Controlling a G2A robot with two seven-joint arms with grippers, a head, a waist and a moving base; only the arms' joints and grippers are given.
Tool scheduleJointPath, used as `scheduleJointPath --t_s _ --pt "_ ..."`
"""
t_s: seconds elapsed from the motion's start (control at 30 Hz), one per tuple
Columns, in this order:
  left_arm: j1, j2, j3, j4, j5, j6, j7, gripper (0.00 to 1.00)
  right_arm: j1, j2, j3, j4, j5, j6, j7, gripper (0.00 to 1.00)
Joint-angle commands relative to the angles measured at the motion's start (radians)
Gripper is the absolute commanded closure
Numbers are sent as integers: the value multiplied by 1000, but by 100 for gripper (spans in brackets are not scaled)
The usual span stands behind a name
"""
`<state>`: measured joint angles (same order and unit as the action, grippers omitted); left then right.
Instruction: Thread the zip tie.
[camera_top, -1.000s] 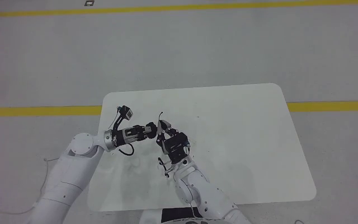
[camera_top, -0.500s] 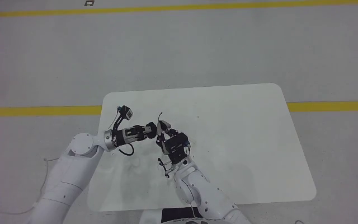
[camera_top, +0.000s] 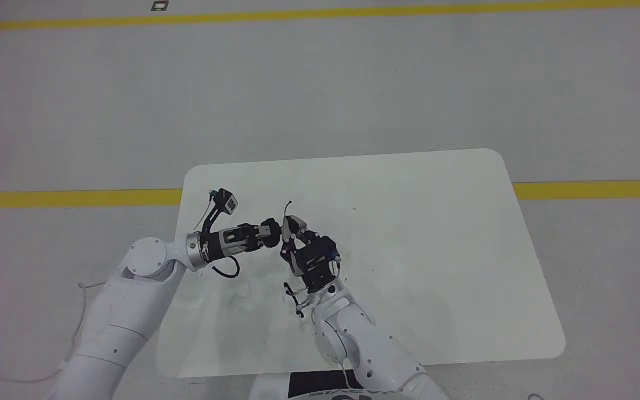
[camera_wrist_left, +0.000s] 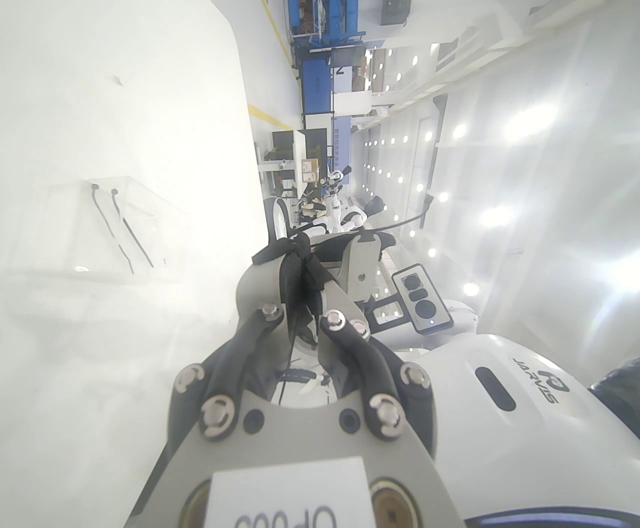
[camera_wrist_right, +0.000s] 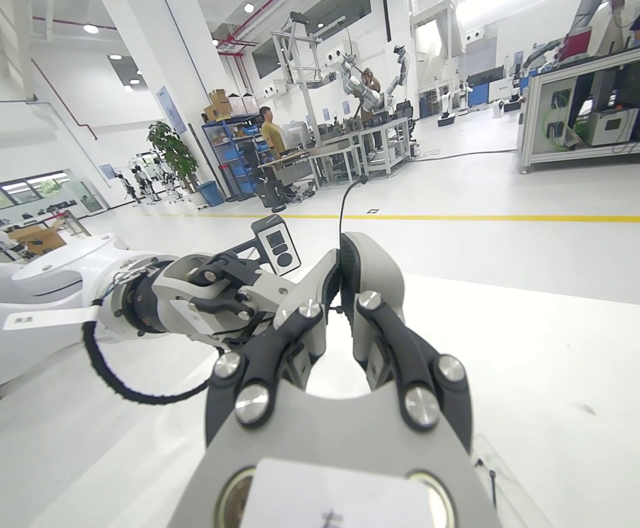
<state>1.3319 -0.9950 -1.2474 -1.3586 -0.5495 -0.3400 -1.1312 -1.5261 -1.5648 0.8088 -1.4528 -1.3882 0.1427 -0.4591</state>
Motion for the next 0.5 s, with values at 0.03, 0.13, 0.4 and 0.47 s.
scheduleJointPath --t_s 0.03,0.13,0.4,0.47 --pt "0 0 0 0 0 0 0 100 -2 1 2 -1 -2 4 1 100" --pt "0 0 0 0 0 0 0 100 -4 1 4 -3 -4 7 2 100" --pt "0 0 0 0 0 0 0 100 -7 3 5 -7 -8 0 13 100" --pt "0 0 0 0 0 0 0 100 -8 3 2 -7 -9 -8 19 100"
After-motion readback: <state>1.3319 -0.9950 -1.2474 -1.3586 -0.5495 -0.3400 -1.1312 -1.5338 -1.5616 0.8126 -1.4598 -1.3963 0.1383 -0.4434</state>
